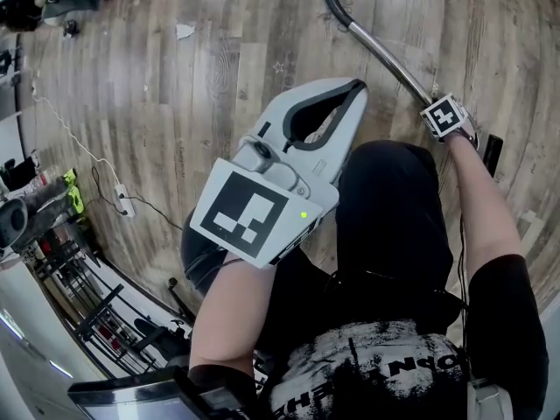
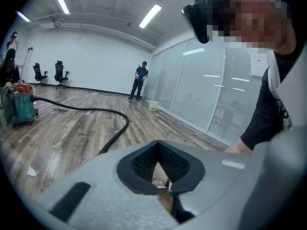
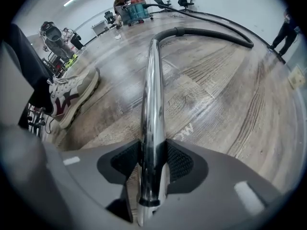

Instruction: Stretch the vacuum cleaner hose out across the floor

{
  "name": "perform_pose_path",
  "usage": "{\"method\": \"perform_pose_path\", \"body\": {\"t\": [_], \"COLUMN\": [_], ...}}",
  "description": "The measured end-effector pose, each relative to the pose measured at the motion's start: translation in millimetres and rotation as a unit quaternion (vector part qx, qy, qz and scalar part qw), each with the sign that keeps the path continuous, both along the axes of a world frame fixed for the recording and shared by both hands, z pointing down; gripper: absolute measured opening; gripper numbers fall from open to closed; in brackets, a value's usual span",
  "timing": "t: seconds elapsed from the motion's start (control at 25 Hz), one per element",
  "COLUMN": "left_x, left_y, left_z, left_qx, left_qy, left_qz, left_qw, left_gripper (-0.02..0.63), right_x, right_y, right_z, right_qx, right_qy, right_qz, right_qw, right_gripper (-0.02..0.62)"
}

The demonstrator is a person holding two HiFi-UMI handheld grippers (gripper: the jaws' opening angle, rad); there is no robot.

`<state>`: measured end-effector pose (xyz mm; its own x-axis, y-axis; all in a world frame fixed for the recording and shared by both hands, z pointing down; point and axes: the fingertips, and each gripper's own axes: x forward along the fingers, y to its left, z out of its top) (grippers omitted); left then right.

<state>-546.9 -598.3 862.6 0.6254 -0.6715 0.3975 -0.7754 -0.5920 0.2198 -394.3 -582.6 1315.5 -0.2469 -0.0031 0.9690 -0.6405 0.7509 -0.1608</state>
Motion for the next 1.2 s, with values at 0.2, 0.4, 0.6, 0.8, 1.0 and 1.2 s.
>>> {"method": "perform_pose_path", "body": {"t": [0.2, 0.4, 0.6, 0.8, 1.0, 1.2], "left_x": [8.0, 19.1, 21.2, 7.5, 28.0, 71.4], "left_y": [4.0, 1.6, -26.3, -42.9, -46.5, -64.9], "left_z": [13.9, 46.1, 120.3, 220.5, 283.1, 315.8], "left_qx": [-0.02, -0.071, -0.201, -0.321, -0.374, -0.396], "left_qy": [-0.019, -0.048, -0.005, 0.096, 0.232, 0.296], "left_qz": [0.011, 0.025, -0.011, -0.103, -0.169, -0.171], "left_qw": [0.9996, 0.996, 0.9795, 0.9367, 0.8819, 0.8525], "left_gripper": [0.006, 0.083, 0.146, 0.207, 0.215, 0.233], "right_x": [-3.2, 25.0, 43.5, 24.8, 19.2, 18.6], "right_y": [8.4, -2.4, -2.5, -8.4, -12.2, -18.6], "right_z": [-29.9, -51.2, -77.0, -89.6, -112.2, -137.6], "right_qx": [-0.021, -0.009, -0.016, -0.014, 0.007, 0.015], "right_qy": [-0.03, 0.02, 0.069, 0.04, 0.021, 0.016], "right_qz": [0.004, -0.004, -0.007, -0.006, -0.012, -0.011], "right_qw": [0.999, 1.0, 0.997, 0.999, 1.0, 1.0], "right_gripper": [0.176, 0.176, 0.176, 0.176, 0.176, 0.176]}}
